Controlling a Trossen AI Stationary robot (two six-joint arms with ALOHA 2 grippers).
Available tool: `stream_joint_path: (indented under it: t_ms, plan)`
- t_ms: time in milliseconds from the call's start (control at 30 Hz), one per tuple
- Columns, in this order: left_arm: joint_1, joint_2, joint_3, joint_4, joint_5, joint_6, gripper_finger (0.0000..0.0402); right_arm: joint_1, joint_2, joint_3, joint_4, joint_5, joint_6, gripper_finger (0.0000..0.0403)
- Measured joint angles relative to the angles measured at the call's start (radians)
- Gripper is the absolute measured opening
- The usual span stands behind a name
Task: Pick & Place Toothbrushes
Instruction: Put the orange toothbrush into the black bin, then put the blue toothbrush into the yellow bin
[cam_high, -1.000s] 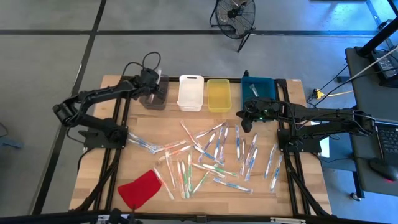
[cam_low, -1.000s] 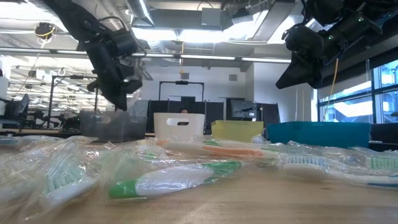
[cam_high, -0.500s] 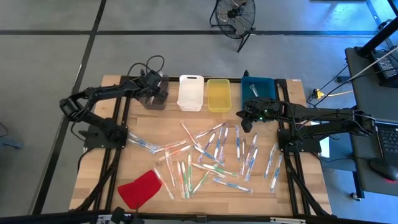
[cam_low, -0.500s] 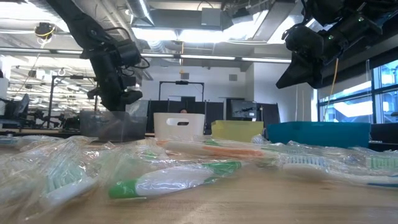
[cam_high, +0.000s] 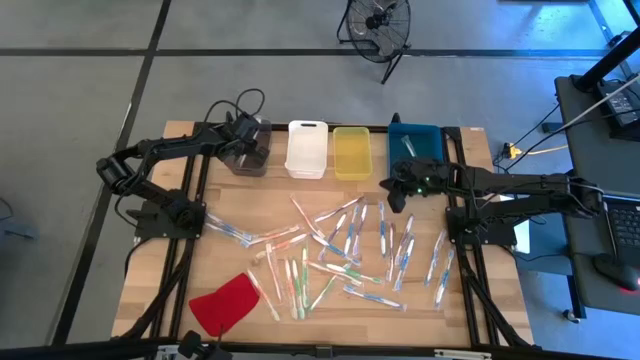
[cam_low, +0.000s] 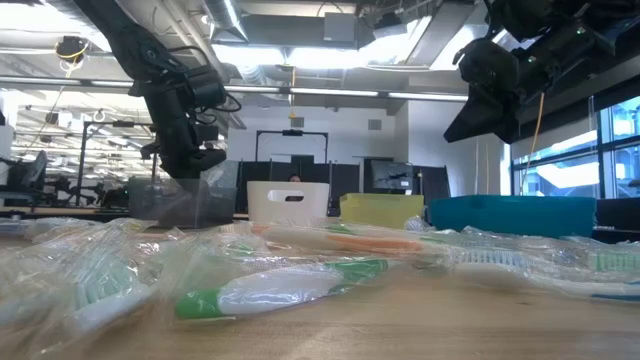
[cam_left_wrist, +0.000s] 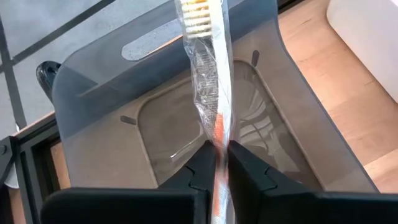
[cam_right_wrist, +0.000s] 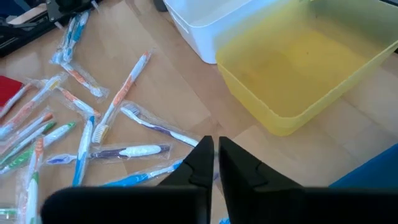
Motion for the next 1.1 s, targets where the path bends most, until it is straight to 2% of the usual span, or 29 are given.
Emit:
stream_joint_path:
  t_ms: [200,567,867,1100]
  plan:
    - [0.0,0.0,0.0,0.0,0.0,0.002,0.0055,0.068,0.0,0.0,0.0,0.003,0.008,0.0034]
    - [0.0,0.0,0.0,0.0,0.032,-0.034,0.0087,0.19,0.0,0.0,-0.015,0.003,0.007,0.0003]
    - [0.0,0.0,0.0,0.008,0.029,-0.049,0.0127,0.265,0.0,0.0,-0.105,0.003,0.075,0.0032]
    - [0.0,-0.001,0.058,0.0,0.051,-0.016,0.0136,0.334,0.0,0.0,-0.225,0.002,0.168,0.0035]
